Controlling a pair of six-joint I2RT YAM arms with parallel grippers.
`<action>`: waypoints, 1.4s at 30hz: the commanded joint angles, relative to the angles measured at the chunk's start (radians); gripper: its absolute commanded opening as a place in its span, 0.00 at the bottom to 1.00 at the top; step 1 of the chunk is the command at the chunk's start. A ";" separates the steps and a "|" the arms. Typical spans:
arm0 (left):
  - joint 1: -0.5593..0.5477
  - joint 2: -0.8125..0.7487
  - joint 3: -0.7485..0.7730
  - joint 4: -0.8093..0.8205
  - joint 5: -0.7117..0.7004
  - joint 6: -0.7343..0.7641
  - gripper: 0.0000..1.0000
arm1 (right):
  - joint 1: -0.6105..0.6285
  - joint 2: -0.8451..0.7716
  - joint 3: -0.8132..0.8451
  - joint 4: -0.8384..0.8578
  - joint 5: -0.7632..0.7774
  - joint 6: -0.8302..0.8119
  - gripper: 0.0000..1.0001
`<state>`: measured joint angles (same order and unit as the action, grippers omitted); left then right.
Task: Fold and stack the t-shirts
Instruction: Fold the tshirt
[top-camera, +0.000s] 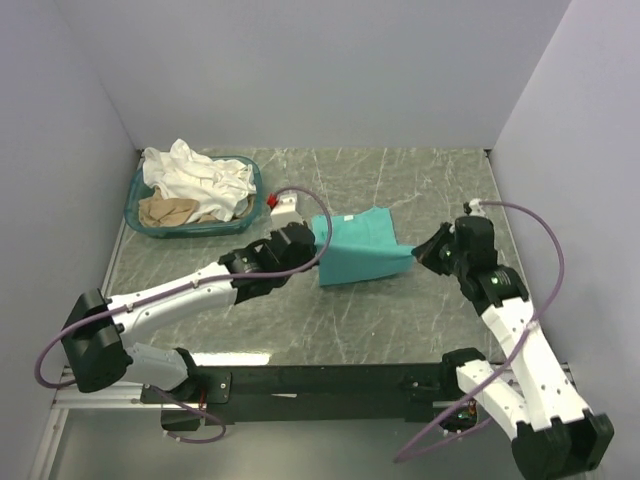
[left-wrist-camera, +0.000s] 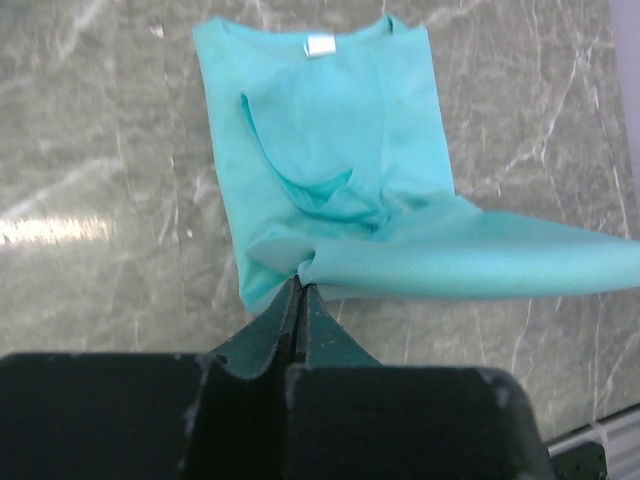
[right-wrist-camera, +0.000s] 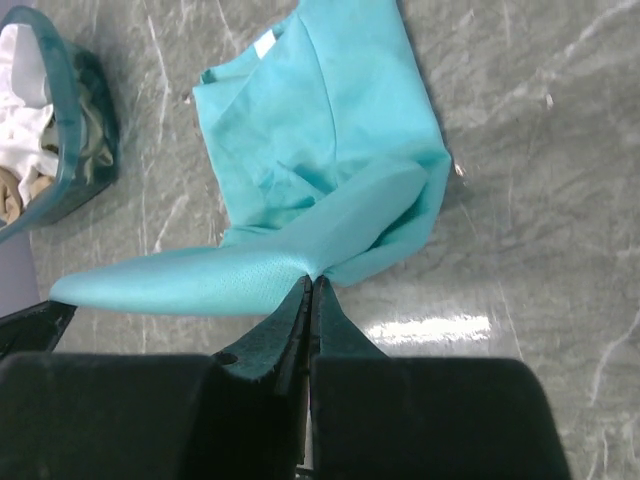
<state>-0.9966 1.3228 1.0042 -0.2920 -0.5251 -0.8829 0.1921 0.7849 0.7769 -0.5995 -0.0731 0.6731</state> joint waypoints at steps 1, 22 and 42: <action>0.068 0.030 0.072 0.066 0.063 0.104 0.01 | -0.006 0.075 0.112 0.095 0.053 -0.033 0.00; 0.305 0.411 0.381 -0.006 0.172 0.188 0.01 | -0.106 0.678 0.400 0.265 -0.110 -0.076 0.00; 0.450 0.720 0.582 -0.016 0.300 0.208 0.01 | -0.106 1.182 0.709 0.326 -0.149 -0.101 0.02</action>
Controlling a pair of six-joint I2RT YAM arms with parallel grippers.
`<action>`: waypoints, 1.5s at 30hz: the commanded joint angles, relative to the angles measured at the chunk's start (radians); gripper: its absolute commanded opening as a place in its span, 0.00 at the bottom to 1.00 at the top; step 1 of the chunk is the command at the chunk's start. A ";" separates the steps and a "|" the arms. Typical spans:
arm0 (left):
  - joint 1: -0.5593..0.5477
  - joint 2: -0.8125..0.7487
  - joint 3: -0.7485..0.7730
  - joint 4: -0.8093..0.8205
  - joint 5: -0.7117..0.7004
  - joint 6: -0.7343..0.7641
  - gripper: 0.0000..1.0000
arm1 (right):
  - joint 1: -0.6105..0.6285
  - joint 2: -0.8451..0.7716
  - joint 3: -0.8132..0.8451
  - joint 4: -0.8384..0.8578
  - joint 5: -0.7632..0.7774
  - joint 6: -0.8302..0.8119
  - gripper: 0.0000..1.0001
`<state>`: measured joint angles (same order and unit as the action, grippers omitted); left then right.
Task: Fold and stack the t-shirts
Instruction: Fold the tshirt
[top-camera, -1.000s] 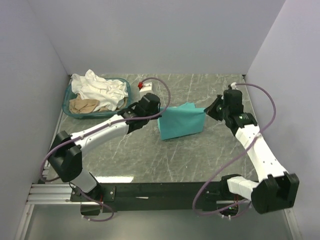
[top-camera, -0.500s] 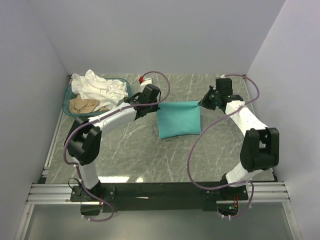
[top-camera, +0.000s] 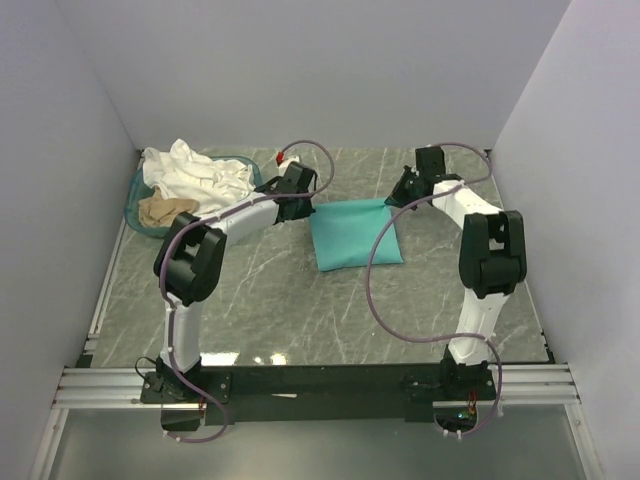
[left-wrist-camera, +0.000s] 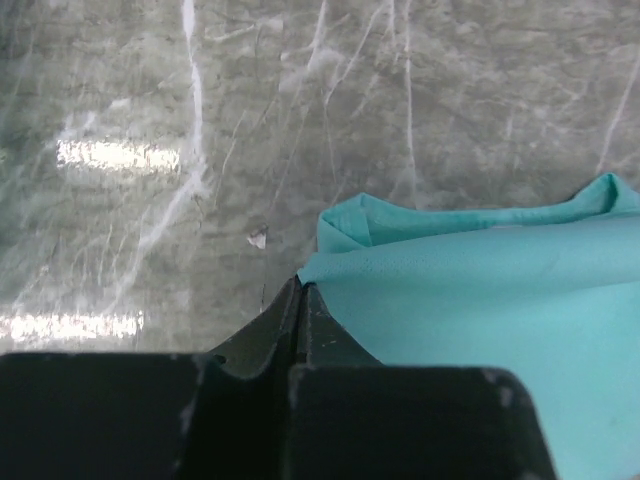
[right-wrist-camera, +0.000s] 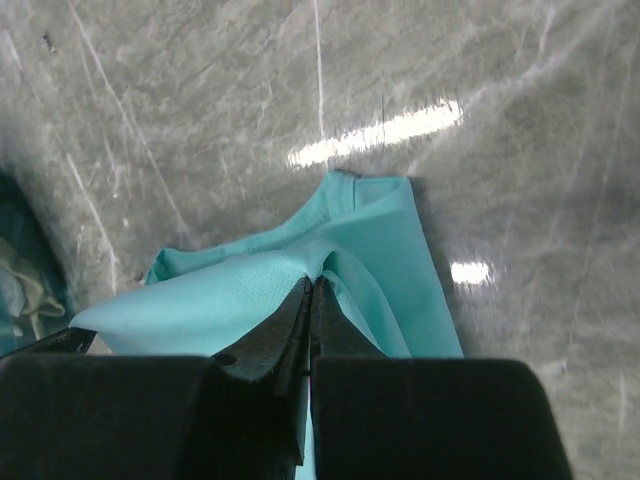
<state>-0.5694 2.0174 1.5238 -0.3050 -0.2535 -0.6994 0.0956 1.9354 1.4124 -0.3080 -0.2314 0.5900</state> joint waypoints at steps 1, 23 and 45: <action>0.028 0.033 0.068 -0.003 0.034 0.028 0.04 | -0.010 0.048 0.088 0.024 0.006 -0.022 0.03; 0.002 -0.173 -0.037 0.058 0.181 0.034 1.00 | 0.009 -0.196 -0.030 -0.051 -0.009 -0.078 0.82; -0.043 0.138 0.141 0.055 0.226 0.040 0.99 | 0.053 0.163 0.158 -0.079 -0.078 -0.082 0.82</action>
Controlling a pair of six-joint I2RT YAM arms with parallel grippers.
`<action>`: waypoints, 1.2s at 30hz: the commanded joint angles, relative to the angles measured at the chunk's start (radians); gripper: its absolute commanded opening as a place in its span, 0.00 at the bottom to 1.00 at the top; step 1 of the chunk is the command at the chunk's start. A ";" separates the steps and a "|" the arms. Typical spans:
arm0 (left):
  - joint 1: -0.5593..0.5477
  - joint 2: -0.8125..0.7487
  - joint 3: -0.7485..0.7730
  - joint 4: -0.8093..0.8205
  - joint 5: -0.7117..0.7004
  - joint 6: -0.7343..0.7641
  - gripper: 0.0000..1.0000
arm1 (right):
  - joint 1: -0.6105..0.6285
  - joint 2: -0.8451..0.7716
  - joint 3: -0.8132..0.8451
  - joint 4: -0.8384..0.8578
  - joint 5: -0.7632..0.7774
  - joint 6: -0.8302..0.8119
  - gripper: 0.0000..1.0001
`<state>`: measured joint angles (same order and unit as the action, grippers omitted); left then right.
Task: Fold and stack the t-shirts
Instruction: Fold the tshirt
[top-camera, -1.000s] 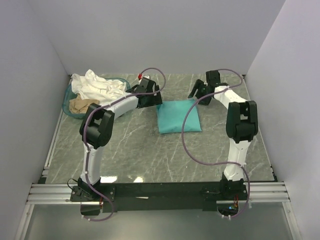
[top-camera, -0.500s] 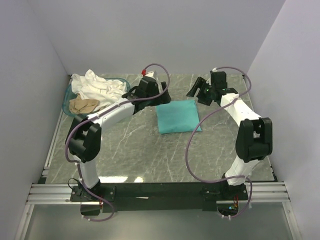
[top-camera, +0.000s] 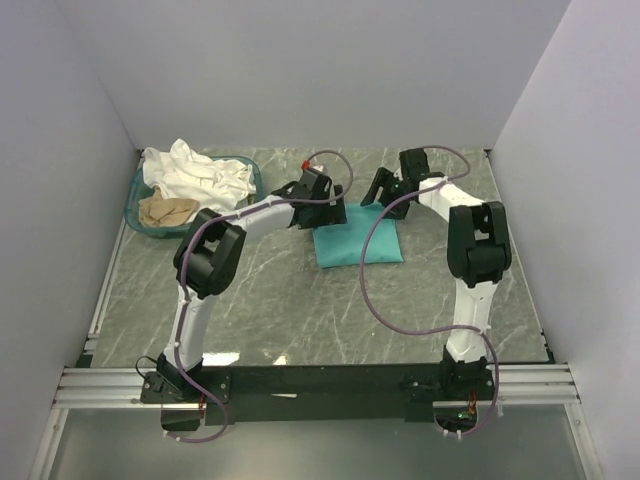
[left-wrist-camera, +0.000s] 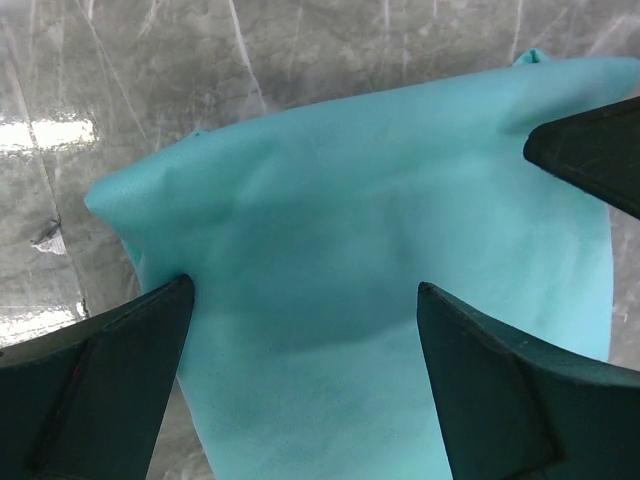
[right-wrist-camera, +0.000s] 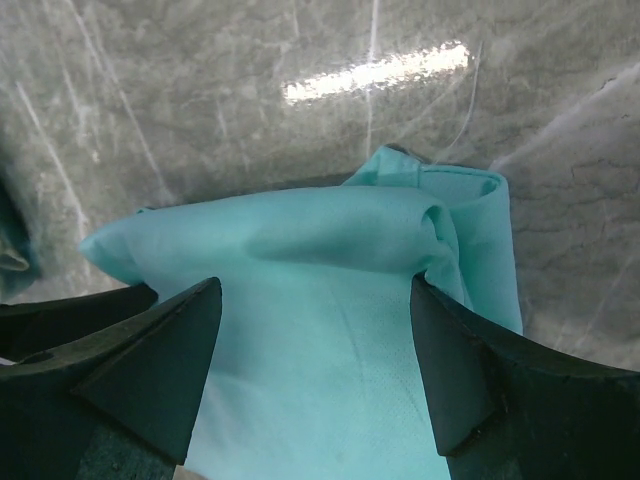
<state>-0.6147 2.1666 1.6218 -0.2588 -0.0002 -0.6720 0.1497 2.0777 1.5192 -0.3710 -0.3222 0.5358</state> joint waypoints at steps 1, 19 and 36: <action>0.004 -0.004 0.044 0.003 -0.030 0.009 0.99 | -0.002 0.027 0.052 -0.016 0.014 -0.034 0.82; -0.029 -0.457 -0.247 0.043 -0.190 -0.035 0.99 | -0.001 -0.317 -0.152 -0.074 0.182 -0.128 0.83; -0.054 -1.030 -0.867 -0.089 -0.326 -0.277 0.99 | 0.057 -0.289 -0.303 0.001 0.259 -0.203 0.76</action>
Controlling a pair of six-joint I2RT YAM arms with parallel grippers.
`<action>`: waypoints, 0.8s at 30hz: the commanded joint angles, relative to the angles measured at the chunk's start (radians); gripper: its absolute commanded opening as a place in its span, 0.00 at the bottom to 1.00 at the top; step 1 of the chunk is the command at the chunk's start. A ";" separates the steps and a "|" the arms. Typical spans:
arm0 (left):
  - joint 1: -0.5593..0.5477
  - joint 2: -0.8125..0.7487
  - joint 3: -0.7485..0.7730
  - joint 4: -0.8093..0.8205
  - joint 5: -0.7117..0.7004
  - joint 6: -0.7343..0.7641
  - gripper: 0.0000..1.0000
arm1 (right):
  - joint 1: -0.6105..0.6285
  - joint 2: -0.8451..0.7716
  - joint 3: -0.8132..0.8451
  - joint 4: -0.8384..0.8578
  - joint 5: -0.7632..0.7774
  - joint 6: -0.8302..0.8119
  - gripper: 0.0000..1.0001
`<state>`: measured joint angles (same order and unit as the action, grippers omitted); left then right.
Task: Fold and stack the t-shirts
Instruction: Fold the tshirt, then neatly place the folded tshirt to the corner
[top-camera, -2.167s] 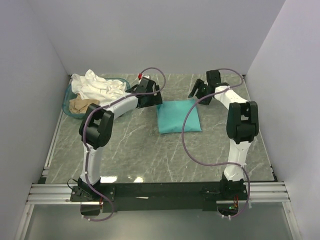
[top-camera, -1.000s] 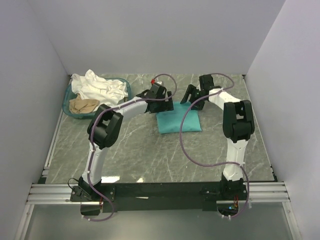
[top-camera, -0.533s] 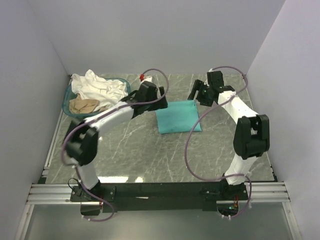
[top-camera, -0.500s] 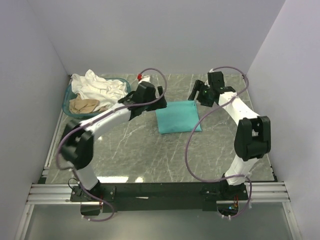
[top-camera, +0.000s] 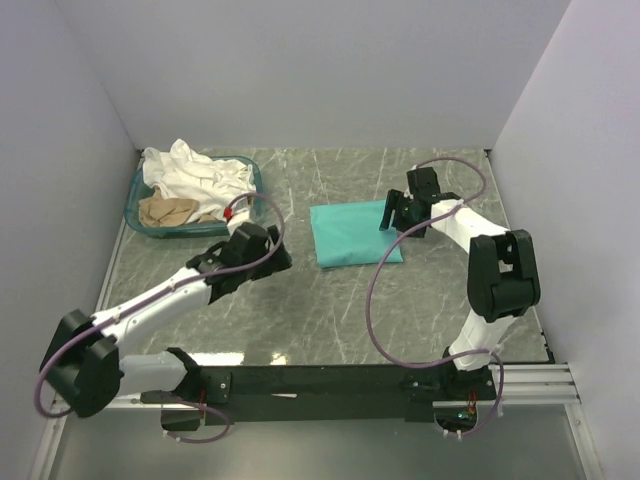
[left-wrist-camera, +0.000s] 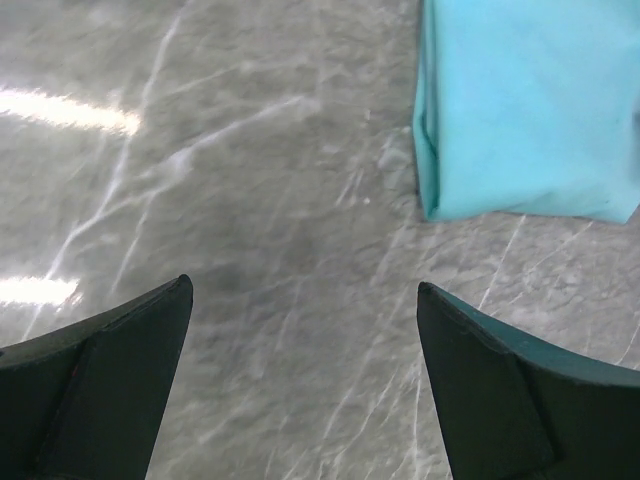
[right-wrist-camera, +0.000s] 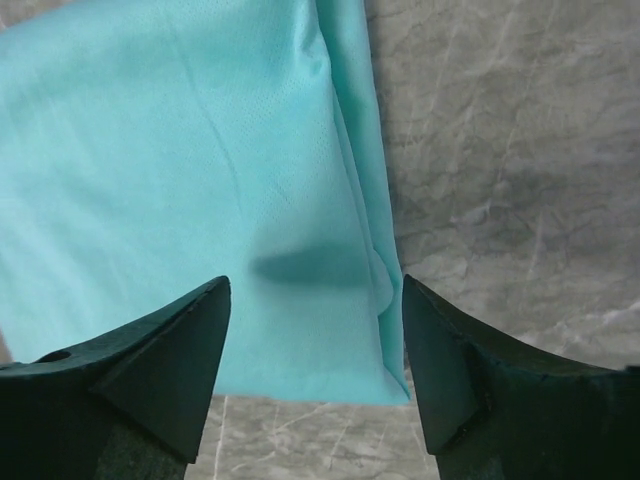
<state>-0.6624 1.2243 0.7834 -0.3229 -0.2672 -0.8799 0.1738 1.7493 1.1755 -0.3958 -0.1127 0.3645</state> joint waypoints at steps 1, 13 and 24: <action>-0.006 -0.121 -0.056 -0.042 -0.069 -0.079 0.99 | 0.041 0.047 0.052 0.023 0.077 -0.032 0.75; -0.006 -0.345 -0.191 -0.146 -0.151 -0.165 0.99 | 0.076 0.127 0.052 0.020 0.189 0.007 0.69; -0.006 -0.427 -0.199 -0.235 -0.262 -0.186 0.99 | 0.087 0.154 0.066 -0.012 0.214 -0.016 0.28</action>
<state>-0.6666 0.8326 0.5926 -0.5236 -0.4591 -1.0431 0.2558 1.8877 1.2198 -0.3901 0.0544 0.3641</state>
